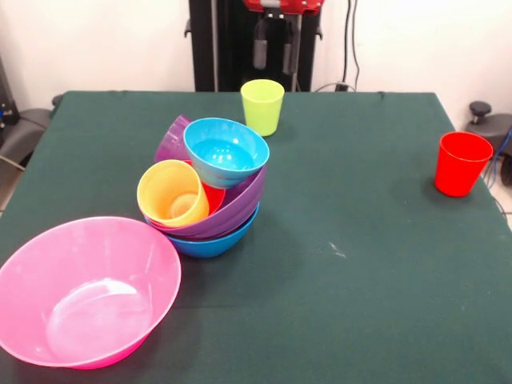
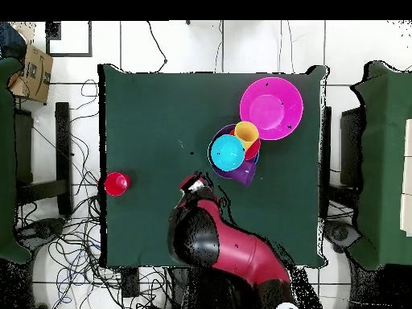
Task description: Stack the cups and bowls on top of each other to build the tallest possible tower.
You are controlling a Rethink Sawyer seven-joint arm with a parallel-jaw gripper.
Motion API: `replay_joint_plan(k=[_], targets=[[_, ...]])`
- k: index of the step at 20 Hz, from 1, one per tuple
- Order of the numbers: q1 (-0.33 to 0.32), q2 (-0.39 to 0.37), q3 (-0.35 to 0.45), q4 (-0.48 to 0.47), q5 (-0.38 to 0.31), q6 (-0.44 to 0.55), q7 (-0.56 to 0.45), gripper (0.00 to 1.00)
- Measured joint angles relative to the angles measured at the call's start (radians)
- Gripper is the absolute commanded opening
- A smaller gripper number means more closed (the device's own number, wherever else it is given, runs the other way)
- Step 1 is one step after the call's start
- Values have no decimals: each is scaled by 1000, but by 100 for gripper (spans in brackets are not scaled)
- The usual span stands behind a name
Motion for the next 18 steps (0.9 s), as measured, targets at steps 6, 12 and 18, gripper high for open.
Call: replay_joint_plan(k=[6,12,18], targets=[[48,9,6,19,0,0,0,100],[62,9,6,19,0,0,0,100],[49,9,6,19,-22,0,0,100]])
